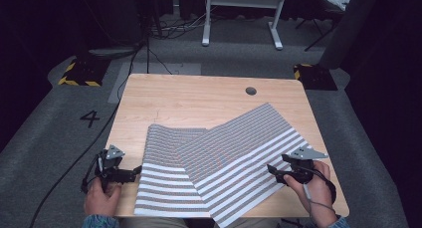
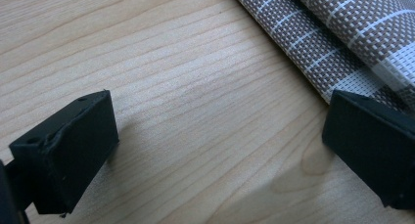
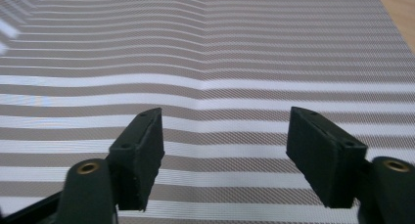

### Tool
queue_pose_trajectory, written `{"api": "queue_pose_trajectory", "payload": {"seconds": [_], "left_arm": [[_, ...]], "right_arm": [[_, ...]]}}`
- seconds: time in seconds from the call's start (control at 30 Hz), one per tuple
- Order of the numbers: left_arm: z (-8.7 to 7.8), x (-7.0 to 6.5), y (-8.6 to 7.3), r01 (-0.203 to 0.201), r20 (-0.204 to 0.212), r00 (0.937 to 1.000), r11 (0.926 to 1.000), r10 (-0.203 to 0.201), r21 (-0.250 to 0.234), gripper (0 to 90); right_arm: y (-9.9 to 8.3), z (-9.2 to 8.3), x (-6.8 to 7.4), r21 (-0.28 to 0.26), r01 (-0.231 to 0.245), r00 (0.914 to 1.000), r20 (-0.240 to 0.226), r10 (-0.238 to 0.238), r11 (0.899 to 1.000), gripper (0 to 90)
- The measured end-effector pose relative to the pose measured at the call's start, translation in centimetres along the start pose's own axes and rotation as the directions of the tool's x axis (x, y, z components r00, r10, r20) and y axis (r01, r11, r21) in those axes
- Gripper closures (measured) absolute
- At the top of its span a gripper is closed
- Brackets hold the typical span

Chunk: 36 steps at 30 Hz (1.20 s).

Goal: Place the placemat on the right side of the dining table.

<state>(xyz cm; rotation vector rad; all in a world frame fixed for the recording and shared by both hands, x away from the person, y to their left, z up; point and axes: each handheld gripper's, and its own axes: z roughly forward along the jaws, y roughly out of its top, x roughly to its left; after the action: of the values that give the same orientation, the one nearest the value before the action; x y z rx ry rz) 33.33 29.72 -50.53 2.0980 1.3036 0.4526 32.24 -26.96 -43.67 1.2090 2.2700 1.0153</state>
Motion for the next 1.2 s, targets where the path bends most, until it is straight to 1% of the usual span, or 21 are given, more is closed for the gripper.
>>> {"api": "queue_pose_trajectory", "payload": {"seconds": [0.1, 0.13, 0.17, 0.27, 0.4, 0.43, 0.47, 0.5, 0.63, 0.8, 0.83, 0.87, 0.9, 0.97, 1.0, 1.07, 1.1, 1.13, 1.17, 1.2], "left_arm": [[0.0, 0.0, 0.0, 0.000, 0.000, 1.0000, 1.0000, 0.000, 0.000, 0.2], [0.0, 0.0, 0.0, 0.000, 0.001, 1.0000, 1.0000, 0.000, 0.000, 0.2], [0.0, 0.0, 0.0, 0.000, -0.001, 1.0000, 1.0000, 0.000, -0.001, 0.2], [0.0, 0.0, 0.0, 0.000, 0.001, 1.0000, 1.0000, 0.000, 0.000, 0.2], [0.0, 0.0, 0.0, 0.000, 0.001, 1.0000, 1.0000, 0.000, 0.000, 0.1], [0.0, 0.0, 0.0, 0.000, 0.001, 1.0000, 1.0000, 0.000, 0.000, 0.1], [0.0, 0.0, 0.0, 0.000, 0.001, 1.0000, 1.0000, 0.000, 0.000, 0.2], [0.0, 0.0, 0.0, 0.000, 0.000, 1.0000, 1.0000, 0.000, 0.001, 0.2], [0.0, 0.0, 0.0, 0.000, 0.001, 1.0000, 1.0000, 0.000, 0.000, 0.2], [0.0, 0.0, 0.0, 0.000, 0.000, 1.0000, 1.0000, 0.000, 0.000, 0.1], [0.0, 0.0, 0.0, 0.000, 0.001, 1.0000, 1.0000, 0.000, 0.000, 0.2], [0.0, 0.0, 0.0, 0.000, 0.001, 1.0000, 1.0000, 0.000, 0.000, 0.1], [0.0, 0.0, 0.0, 0.000, 0.000, 1.0000, 1.0000, 0.000, 0.000, 0.2], [0.0, 0.0, 0.0, 0.000, 0.001, 1.0000, 1.0000, 0.000, 0.000, 0.2], [0.0, 0.0, 0.0, 0.000, 0.001, 1.0000, 1.0000, 0.000, 0.000, 0.2], [0.0, 0.0, 0.0, 0.000, 0.000, 1.0000, 1.0000, 0.000, 0.000, 0.2], [0.0, 0.0, 0.0, 0.000, 0.001, 1.0000, 1.0000, 0.000, 0.000, 0.2], [0.0, 0.0, 0.0, 0.000, 0.001, 1.0000, 1.0000, 0.000, 0.000, 0.2], [0.0, 0.0, 0.0, -0.001, 0.000, 1.0000, 1.0000, 0.001, 0.001, 0.2], [0.0, 0.0, 0.0, 0.000, 0.000, 1.0000, 1.0000, 0.000, 0.001, 0.2]], "right_arm": [[-1.4, 1.0, -1.0, 0.044, -0.036, 0.9988, 0.034, 0.035, 0.998, 29.2], [-1.7, 1.2, -1.1, 0.052, -0.039, 0.9983, 0.045, 0.037, 0.998, 29.0], [-2.1, 1.4, -1.3, 0.063, -0.060, 0.9967, 0.059, 0.056, 0.996, 28.4], [-2.9, 1.8, -1.6, 0.091, -0.079, 0.9947, 0.073, 0.073, 0.993, 27.5], [-3.8, 2.3, -1.9, 0.153, -0.072, 0.9947, 0.084, 0.060, 0.986, 27.6], [-4.0, 2.5, -2.2, 0.184, -0.063, 0.9950, 0.088, 0.048, 0.981, 26.5], [-4.2, 2.6, -2.5, 0.185, -0.077, 0.9941, 0.089, 0.062, 0.980, 24.2], [-4.3, 2.6, -2.8, 0.172, -0.088, 0.9934, 0.088, 0.074, 0.981, 25.8], [-4.3, 2.7, -3.7, 0.167, -0.088, 0.9931, 0.091, 0.073, 0.982, 26.2], [-3.8, 3.0, -5.3, 0.182, -0.105, 0.9908, 0.103, 0.087, 0.978, 25.9], [-3.7, 3.1, -5.6, 0.184, -0.116, 0.9888, 0.115, 0.096, 0.976, 25.9], [-3.6, 3.2, -6.1, 0.186, -0.116, 0.9883, 0.119, 0.095, 0.976, 25.3], [-3.5, 3.3, -6.6, 0.185, -0.130, 0.9853, 0.133, 0.107, 0.974, 22.9], [-3.4, 3.5, -7.5, 0.184, -0.145, 0.9821, 0.146, 0.119, 0.972, 21.2], [-3.3, 3.6, -7.9, 0.190, -0.149, 0.9802, 0.158, 0.120, 0.970, 19.7], [-3.0, 3.8, -8.8, 0.194, -0.159, 0.9779, 0.166, 0.127, 0.968, 18.3], [-3.0, 3.9, -9.0, 0.195, -0.164, 0.9761, 0.174, 0.130, 0.967, 15.5], [-2.9, 4.0, -9.4, 0.202, -0.182, 0.9714, 0.189, 0.144, 0.962, 13.1], [-2.8, 4.1, -9.9, 0.200, -0.192, 0.9695, 0.191, 0.154, 0.961, 12.9], [-2.8, 4.2, -10.3, 0.201, -0.193, 0.9685, 0.196, 0.153, 0.960, 12.5]]}}
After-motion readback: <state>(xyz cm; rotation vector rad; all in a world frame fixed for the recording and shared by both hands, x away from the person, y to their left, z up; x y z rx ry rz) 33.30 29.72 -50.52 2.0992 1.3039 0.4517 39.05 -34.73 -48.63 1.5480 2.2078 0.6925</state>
